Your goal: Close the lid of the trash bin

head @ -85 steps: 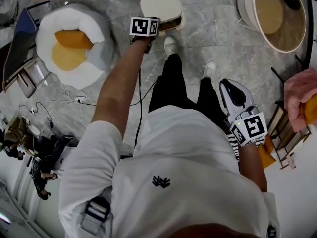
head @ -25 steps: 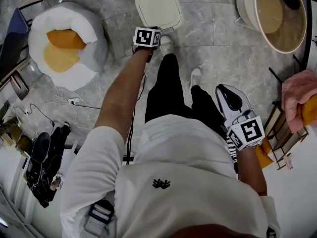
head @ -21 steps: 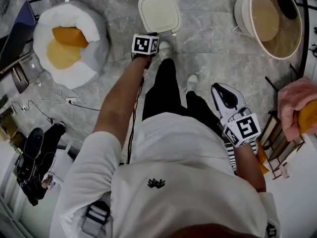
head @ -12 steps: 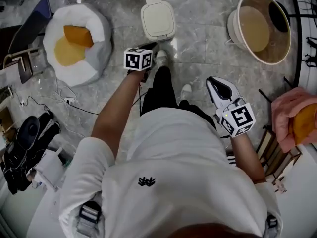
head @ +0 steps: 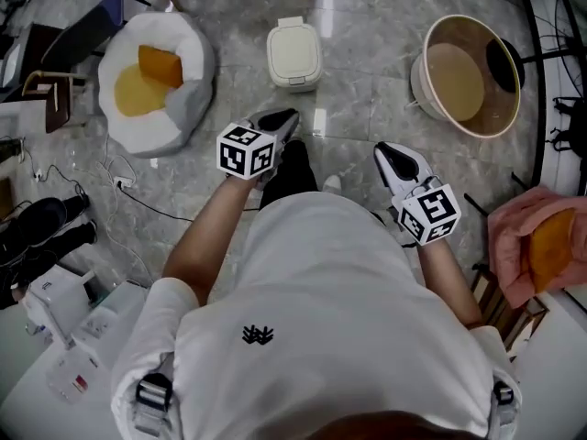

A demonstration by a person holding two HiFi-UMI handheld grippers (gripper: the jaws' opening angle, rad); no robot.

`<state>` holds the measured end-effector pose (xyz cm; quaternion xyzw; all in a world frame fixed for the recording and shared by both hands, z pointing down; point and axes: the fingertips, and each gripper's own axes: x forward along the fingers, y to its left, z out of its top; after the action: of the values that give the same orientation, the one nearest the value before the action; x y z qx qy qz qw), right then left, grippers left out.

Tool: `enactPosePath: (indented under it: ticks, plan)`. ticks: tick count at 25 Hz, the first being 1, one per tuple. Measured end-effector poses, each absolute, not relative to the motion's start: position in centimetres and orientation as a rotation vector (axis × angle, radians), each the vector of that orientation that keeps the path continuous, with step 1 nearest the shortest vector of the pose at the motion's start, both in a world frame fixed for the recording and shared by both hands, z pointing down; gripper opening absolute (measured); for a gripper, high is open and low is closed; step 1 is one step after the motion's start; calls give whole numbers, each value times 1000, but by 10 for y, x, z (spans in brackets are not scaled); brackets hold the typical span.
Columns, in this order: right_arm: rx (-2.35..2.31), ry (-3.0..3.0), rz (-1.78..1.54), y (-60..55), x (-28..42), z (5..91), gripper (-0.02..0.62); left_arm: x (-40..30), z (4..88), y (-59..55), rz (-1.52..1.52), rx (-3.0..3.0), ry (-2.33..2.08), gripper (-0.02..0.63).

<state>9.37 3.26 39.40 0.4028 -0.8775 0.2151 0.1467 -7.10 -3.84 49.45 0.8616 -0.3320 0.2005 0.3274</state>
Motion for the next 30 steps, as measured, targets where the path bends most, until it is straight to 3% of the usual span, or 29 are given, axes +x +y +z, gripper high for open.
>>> enactPosePath:
  ticks: [9, 30]
  plan:
    - [1094, -2576, 555, 56, 106, 378, 21, -46, 424, 38, 513, 2417, -853, 71]
    - [1087, -2618, 425, 72, 100, 345, 18, -43, 397, 75, 488, 2492, -837, 64]
